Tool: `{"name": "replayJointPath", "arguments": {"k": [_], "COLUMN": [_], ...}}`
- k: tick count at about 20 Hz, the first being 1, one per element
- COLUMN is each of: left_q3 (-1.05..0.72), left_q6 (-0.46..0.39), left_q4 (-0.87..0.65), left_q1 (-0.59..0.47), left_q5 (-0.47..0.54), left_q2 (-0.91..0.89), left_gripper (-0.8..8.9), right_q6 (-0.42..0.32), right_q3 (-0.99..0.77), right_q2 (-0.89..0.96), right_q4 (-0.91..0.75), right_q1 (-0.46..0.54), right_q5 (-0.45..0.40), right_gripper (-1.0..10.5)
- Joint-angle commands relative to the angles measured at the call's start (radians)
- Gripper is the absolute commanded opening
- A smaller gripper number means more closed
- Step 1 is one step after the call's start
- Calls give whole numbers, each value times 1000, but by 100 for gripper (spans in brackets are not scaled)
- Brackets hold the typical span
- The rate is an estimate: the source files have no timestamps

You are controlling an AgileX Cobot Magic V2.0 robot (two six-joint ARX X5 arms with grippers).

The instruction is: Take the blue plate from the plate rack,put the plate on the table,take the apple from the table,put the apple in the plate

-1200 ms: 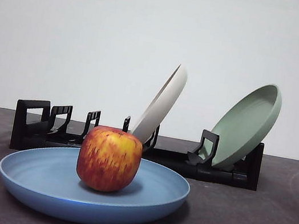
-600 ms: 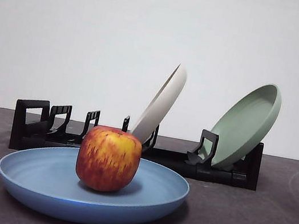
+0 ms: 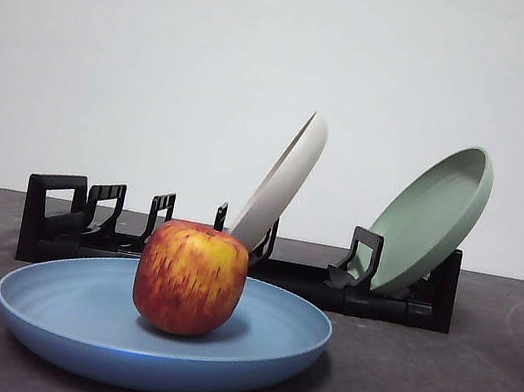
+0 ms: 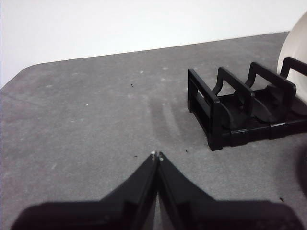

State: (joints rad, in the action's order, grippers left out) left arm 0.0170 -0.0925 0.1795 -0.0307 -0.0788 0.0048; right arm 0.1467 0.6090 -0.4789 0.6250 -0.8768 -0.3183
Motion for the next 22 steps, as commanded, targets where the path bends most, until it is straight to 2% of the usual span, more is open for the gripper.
{"name": "replayJointPath", "arguments": {"k": [1,16,17,19,20,22], "left_q3": [-14,-14,-14,-14,-14,-14], "left_q6": [15,15,15,15,15,15], "left_q4": [-3,-3,-3,-3,-3,-3], "left_q1": [-3,-3,-3,-3,-3,-3], "left_q5": [-2,-2,-2,-2,-2,-2], "left_q2": [-3,-3,-3,-3,-3,-3], "left_gripper": [-3,-3,-3,-3,-3,-3], "right_q6": [12,9,-18,-141,-175,-208], "right_q3": [-10,-10,-10,-10,-10,-12], "right_q2": [2,5,14,37,47,66], "right_q4": [-6,39,49,10,-55,-215], "right_q1": [-1,-1,0,13,40,151], "right_q5": [-2,-2,-6,-95,-158,-167], "right_gripper": [1,1,1,1,1,1]}}
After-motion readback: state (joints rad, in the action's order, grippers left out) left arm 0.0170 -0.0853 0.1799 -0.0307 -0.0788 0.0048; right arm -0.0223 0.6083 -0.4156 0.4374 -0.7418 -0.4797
